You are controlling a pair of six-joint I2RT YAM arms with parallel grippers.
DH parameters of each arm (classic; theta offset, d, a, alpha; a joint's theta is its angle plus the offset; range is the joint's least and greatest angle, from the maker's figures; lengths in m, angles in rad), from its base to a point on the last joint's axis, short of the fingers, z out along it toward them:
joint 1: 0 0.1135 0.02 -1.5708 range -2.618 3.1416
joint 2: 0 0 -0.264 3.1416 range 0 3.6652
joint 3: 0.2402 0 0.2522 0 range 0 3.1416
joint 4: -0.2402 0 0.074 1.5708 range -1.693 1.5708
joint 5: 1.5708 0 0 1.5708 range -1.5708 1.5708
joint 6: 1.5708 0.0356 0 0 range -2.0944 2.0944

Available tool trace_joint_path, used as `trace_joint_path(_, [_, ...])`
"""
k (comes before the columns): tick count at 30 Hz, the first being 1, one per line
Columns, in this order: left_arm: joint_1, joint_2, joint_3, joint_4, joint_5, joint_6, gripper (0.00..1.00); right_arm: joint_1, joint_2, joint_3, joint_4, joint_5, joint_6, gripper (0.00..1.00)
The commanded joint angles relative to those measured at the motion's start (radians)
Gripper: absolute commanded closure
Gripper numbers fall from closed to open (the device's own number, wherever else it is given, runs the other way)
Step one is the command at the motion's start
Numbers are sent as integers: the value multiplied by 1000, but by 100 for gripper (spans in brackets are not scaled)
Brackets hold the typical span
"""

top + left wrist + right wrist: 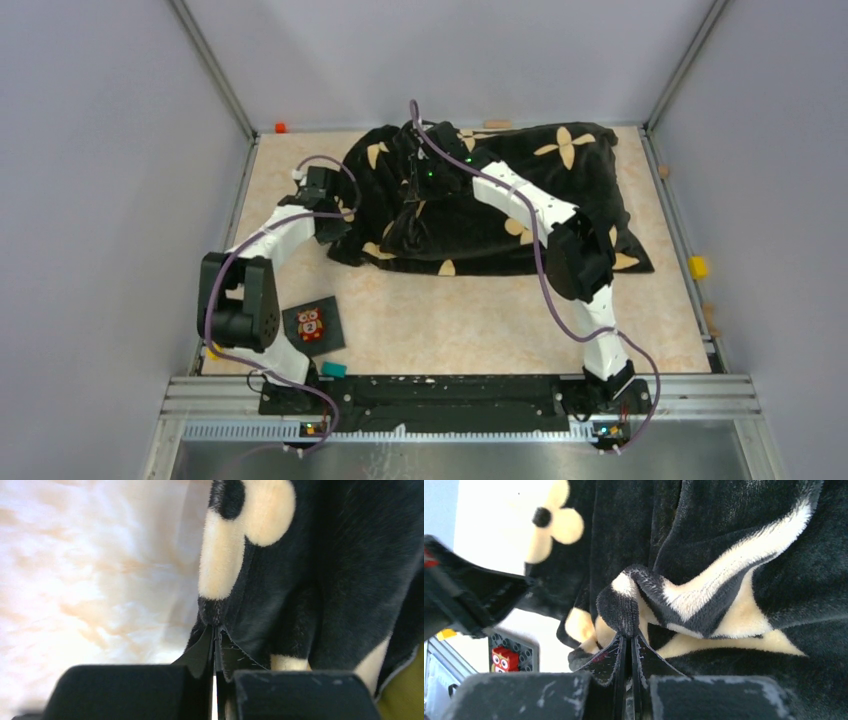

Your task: Put the pillow into the pillowcase

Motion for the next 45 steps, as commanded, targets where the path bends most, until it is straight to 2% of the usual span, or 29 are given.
trace_joint_path(1, [17,-95,-10,21,-52,19,100,-5,-77,-15,44,12,-13,100])
trace_joint_path(5, [23,-74,0,-40,-78,2,100,-5,-84,-19,42,3,-20,100])
trace_joint_path(13, [148,-220,-68,-107,-209,-58,100,24,-70,54,2,-13,-44,100])
trace_joint_path(16, [191,-261,-90,-107,-203,-60,100,62,-20,93,-15,-18,-46,100])
trace_joint_path(17, [193,-264,-92,-107,-190,-58,97,70,-5,100,-19,-25,-47,100])
trace_joint_path(19, [194,-263,-90,-105,-146,-53,71,78,11,108,-27,-48,-50,100])
trace_joint_path(20, [194,-268,-90,-96,-117,-44,64,78,5,104,-28,-58,-55,98])
trace_joint_path(21, [194,-273,-89,-82,-78,-34,55,78,-10,100,-28,-63,-60,87])
trace_joint_path(22, [193,-288,-85,-67,-37,-25,45,78,-29,96,-27,-66,-68,72])
trace_joint_path(24, [189,-307,-69,-33,39,-8,27,78,-76,90,-25,-60,-87,58])
trace_joint_path(26, [174,-315,-46,18,123,11,18,77,-118,90,-44,-16,-103,51])
trace_joint_path(29, [115,-266,36,66,211,11,10,46,-177,38,-58,50,-92,48])
trace_joint_path(33, [31,-119,174,172,336,-19,6,-33,-291,-188,13,174,-39,48])
trace_joint_path(37, [-35,77,358,236,339,-24,5,-93,-364,-379,91,269,-20,47])
trace_joint_path(42, [-37,311,549,343,354,-59,11,-122,-349,-471,130,291,-56,45])
trace_joint_path(45, [-35,437,678,379,335,-72,12,-119,-286,-464,65,283,-72,44])
